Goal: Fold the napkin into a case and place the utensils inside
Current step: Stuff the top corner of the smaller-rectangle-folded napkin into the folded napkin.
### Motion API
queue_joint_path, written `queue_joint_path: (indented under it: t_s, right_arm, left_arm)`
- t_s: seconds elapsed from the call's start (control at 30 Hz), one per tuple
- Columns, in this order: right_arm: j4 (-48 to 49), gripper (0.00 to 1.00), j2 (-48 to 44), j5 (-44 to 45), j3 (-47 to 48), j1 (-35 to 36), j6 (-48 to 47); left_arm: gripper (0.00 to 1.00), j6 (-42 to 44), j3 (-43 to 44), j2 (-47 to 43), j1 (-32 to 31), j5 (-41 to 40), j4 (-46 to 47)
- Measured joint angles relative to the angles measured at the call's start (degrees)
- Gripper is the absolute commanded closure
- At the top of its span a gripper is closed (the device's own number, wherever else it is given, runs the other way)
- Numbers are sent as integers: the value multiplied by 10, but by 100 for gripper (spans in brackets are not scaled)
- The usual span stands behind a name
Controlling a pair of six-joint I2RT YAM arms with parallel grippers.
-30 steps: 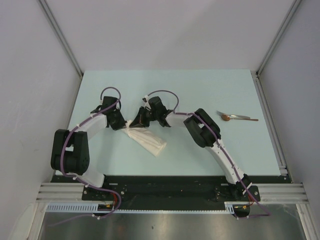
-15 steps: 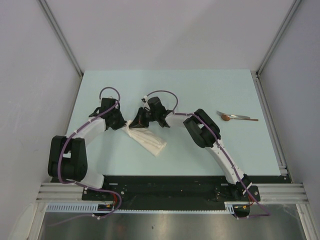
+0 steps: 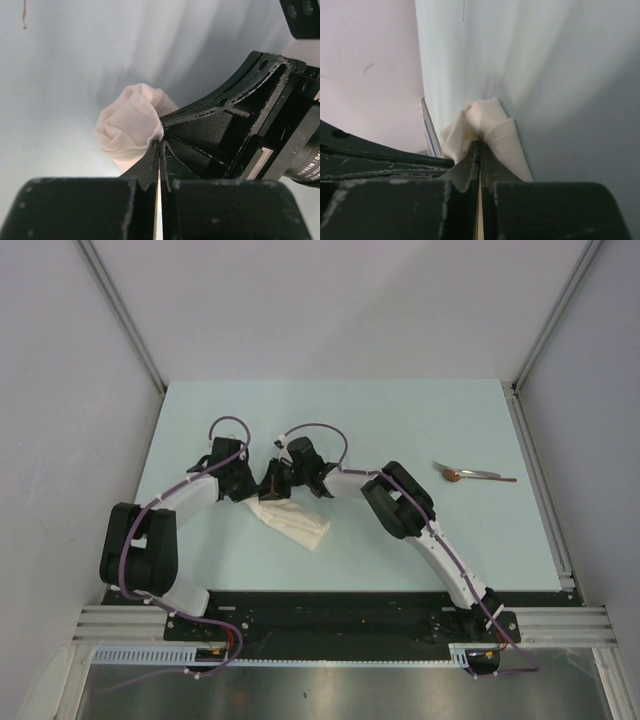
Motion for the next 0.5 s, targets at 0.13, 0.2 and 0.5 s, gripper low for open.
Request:
queue_joint_path:
  t_s: [0.13,0.2,0.5]
  right_arm:
    - [6,100,0,-8,-4,-5,0]
    - [10,100,-6,-11,-16,-10,0]
    - [-9,100,-90,-14,-89,-46,-24]
  left_arm:
    - [100,0,6,9,1,-6,2]
    - [100,0,13,19,2,-8,0]
    - [100,-1,21,42,2,-20,-1]
